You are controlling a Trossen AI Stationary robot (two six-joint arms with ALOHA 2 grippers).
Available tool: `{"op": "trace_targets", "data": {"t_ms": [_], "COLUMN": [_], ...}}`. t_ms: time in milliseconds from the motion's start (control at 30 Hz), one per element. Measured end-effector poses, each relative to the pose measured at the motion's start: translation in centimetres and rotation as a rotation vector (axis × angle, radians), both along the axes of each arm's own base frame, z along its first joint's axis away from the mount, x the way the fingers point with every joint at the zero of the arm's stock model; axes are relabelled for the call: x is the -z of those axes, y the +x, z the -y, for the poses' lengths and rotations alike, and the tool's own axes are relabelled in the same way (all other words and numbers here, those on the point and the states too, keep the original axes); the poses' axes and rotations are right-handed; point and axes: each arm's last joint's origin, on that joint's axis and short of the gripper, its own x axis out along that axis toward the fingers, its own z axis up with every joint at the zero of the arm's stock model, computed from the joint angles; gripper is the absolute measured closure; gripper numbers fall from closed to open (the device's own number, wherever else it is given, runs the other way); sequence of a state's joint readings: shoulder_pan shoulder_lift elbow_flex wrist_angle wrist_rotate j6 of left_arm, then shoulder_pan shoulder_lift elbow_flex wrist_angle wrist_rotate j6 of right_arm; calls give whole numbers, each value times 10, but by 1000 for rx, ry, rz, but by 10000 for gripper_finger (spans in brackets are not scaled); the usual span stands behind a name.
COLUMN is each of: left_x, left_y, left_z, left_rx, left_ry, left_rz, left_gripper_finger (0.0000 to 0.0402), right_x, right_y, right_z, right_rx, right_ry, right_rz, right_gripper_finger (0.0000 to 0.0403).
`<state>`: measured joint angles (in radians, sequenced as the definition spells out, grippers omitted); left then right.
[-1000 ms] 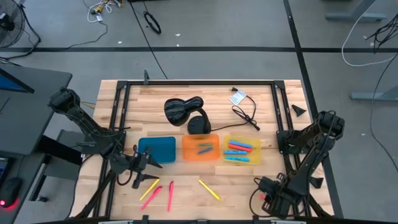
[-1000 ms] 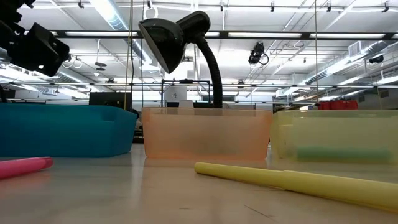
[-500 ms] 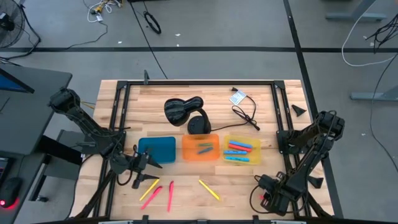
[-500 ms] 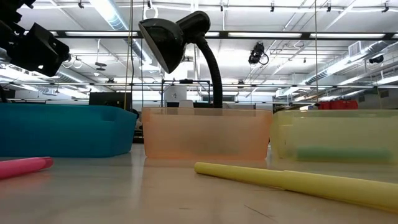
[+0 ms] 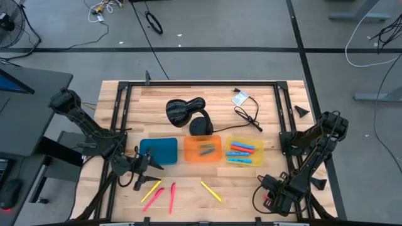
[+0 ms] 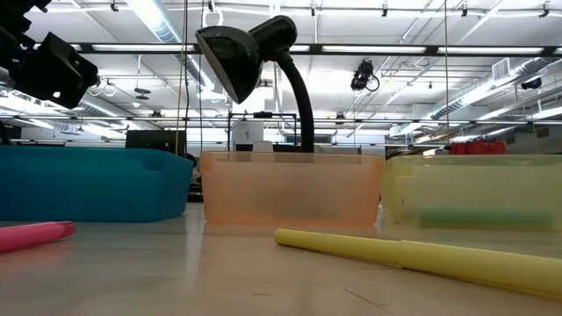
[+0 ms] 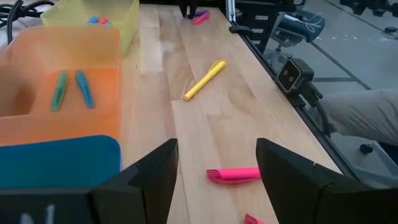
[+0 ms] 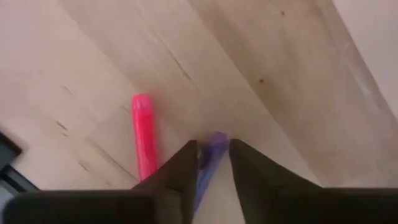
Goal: Pick & Place Markers
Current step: Put the purple pen into the orange bin
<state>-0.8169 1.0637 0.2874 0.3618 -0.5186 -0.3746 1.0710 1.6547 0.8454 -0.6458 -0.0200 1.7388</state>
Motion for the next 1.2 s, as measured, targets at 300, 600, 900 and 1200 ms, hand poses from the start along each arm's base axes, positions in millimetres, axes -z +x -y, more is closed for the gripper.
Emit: {"op": "trace_targets", "data": {"t_ms": [300, 600, 900, 1200], "left_x": [0, 0, 0, 0], "left_y": [0, 0, 0, 0], "left_z": [0, 0, 0, 0], "left_rx": [-1, 0, -3, -5], "left_ry": [-3, -1, -6, -12], "left_rz": [0, 1, -1, -2], "left_gripper_finger": [180, 180, 180, 180], "right_x": [0, 0, -4, -4], "right_y": [0, 2, 23, 41], "right_z": [0, 1, 12, 28], "right_rx": [16, -21, -85, -122], "right_ry": [2, 8, 3, -34], "right_rz": [-1, -12, -41, -31], "right_gripper_finger": [391, 380, 382, 382]}}
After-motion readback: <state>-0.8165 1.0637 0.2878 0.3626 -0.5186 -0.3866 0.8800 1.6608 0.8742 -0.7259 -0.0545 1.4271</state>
